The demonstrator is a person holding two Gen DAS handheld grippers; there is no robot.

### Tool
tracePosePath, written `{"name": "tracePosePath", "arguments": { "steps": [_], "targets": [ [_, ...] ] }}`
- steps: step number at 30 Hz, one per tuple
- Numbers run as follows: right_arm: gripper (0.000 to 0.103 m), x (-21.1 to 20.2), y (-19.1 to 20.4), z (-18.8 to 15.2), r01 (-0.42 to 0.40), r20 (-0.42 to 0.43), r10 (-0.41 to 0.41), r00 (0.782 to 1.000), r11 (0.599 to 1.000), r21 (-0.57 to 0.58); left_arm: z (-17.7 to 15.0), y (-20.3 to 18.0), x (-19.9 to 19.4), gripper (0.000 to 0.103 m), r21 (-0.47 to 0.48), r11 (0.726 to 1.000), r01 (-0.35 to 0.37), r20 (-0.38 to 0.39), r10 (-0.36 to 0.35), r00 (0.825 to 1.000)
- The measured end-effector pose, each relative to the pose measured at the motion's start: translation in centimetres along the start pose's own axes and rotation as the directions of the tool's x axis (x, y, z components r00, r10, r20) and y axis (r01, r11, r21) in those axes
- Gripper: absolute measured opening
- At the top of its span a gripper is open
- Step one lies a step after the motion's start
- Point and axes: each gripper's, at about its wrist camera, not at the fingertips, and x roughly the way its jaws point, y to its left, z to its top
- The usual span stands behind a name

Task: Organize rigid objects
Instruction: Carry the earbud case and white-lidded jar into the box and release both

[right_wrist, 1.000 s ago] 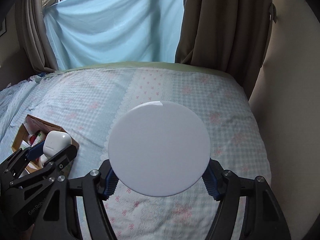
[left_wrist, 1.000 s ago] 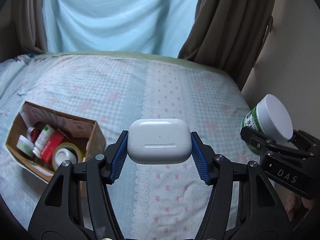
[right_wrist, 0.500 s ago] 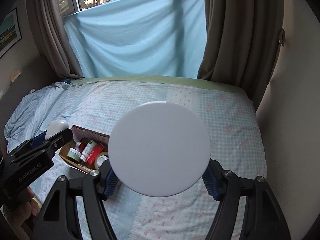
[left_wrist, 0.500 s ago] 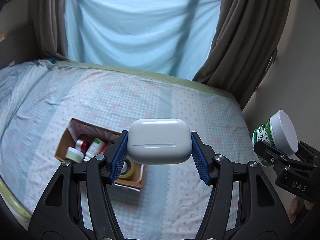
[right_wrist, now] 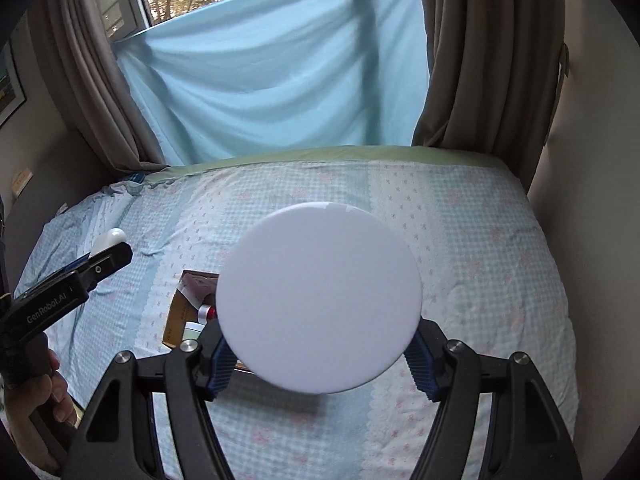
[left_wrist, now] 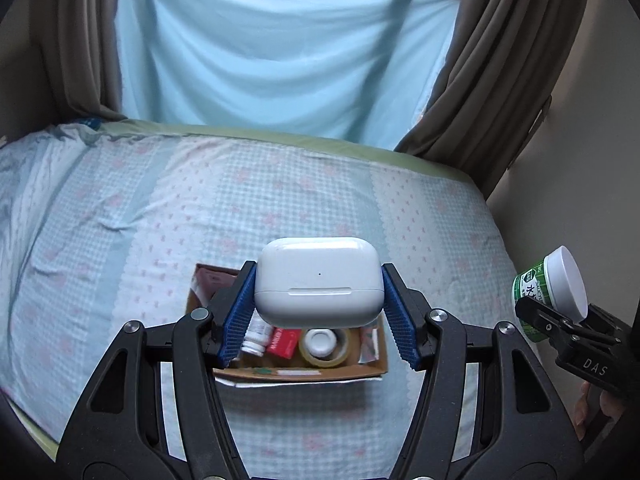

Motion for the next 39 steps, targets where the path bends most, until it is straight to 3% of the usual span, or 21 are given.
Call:
{"name": "tracePosePath", "arguments": {
  "steps": [4, 12, 19, 28, 35, 39],
  "targets": [
    [0.067, 2.5, 2.8, -0.8, 0.022, -0.035, -0.019, 0.999, 0.995, 0.096, 0.7, 4.3, 1.9, 0.057, 0.053, 0.999, 0.009, -0.047, -0.007, 0.999],
    [0.067, 8.9, 6.5, -1.4, 0.054, -0.130, -0.039, 0.991, 0.992, 0.114, -0.3, 9.5, 8.4, 0.057, 0.065, 0.998, 0.026, -0.158, -0.015, 0.987],
    [0.067, 16.0, 7.2, -2.7, 0.061, -0.241, -0.036, 0.970, 0.993, 0.097, -2.3, 11.2, 15.7, 0.057, 0.068, 0.997, 0.023, -0.275, -0.004, 0.961],
    [0.067, 24.5, 5.5, -4.5, 0.083, -0.383, -0.035, 0.923, 0.991, 0.108, -4.7, 12.9, 24.4, 0.057, 0.068, 0.998, -0.001, -0.407, 0.028, 0.913],
    [0.066, 28.5, 4.6, -4.1, 0.104, -0.420, -0.041, 0.906, 0.986, 0.129, -5.2, 12.7, 27.8, 0.057, 0.108, 0.994, 0.003, -0.454, 0.046, 0.890],
    [0.066, 28.9, 4.0, -4.0, 0.100, -0.414, -0.028, 0.910, 0.983, 0.155, -5.2, 12.2, 28.0, 0.057, 0.117, 0.993, 0.011, -0.457, 0.044, 0.889]
  ]
}}
